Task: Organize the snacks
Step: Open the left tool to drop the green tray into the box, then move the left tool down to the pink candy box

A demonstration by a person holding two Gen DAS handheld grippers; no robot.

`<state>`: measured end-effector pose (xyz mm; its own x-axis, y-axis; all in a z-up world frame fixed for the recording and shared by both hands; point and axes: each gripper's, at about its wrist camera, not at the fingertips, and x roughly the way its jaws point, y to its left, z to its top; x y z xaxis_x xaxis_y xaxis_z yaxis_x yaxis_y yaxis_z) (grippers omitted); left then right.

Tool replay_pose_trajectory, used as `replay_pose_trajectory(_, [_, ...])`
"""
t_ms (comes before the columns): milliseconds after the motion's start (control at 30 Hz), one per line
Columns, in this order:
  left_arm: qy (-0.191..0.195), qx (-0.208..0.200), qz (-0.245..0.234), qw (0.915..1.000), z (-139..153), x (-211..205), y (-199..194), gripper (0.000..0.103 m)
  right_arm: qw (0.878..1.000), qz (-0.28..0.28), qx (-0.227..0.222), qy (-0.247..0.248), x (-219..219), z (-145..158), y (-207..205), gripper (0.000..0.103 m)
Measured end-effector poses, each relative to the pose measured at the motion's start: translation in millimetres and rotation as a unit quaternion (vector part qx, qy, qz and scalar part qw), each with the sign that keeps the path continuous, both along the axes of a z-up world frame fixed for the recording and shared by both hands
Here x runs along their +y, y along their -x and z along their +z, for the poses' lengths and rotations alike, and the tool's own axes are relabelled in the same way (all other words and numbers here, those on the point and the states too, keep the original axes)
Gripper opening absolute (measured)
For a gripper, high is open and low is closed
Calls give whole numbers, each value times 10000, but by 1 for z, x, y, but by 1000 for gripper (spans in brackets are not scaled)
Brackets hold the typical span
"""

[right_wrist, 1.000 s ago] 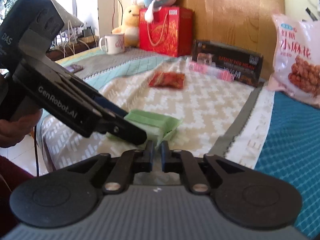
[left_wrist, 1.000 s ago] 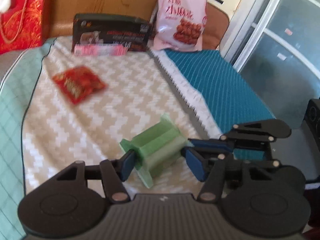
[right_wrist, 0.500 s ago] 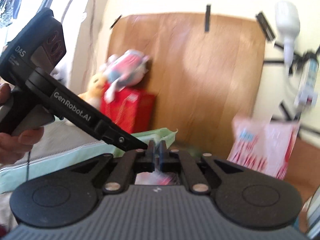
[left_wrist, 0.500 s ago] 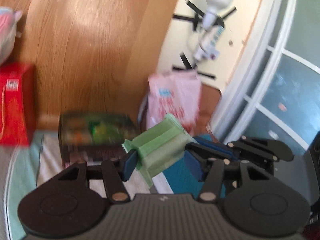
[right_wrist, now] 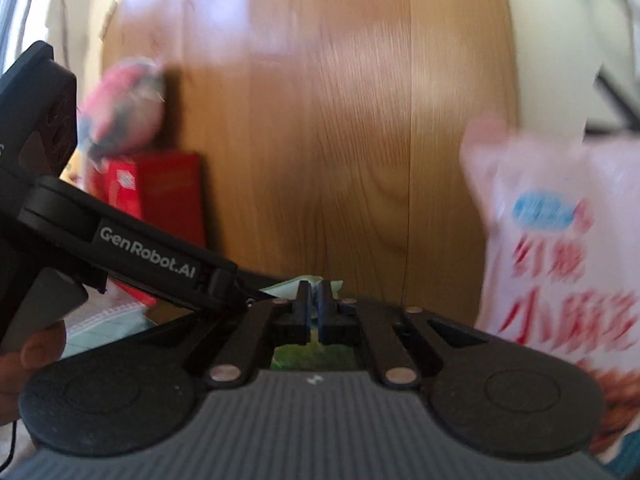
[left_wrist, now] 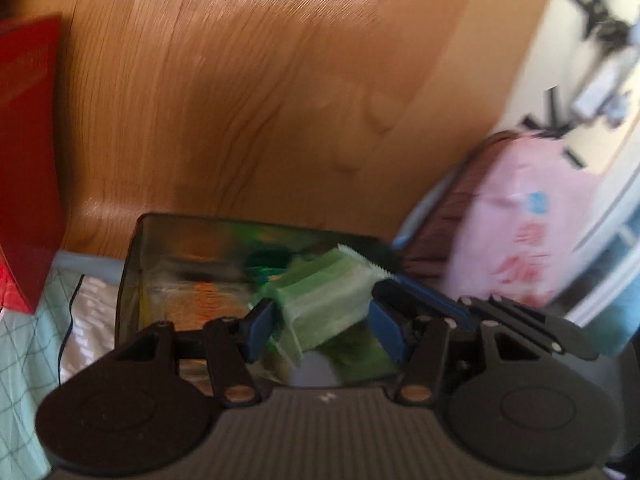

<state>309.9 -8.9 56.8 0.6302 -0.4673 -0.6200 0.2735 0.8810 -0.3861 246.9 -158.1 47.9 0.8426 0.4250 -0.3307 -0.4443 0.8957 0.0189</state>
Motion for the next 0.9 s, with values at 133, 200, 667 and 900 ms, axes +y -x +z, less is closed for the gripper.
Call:
replay_pose_trajectory(133, [-226, -297, 6, 9993, -4, -1, 5, 56, 9995, -52, 191, 245, 6, -17, -3, 11])
replay_pose_trajectory(200, [-185, -451, -52, 9988, 1, 7, 16, 57, 9998, -53, 179, 95, -2, -15, 3, 18])
replay_pose_trajectory(667, [277, -258, 681, 9970, -23, 103, 86, 73, 9858, 185, 1416, -881, -34, -41, 63, 33])
replay_pose_trajectory(900, [588, 586, 778, 9935, -60, 91, 51, 45, 9737, 45, 1991, -1106, -14, -56, 37, 44])
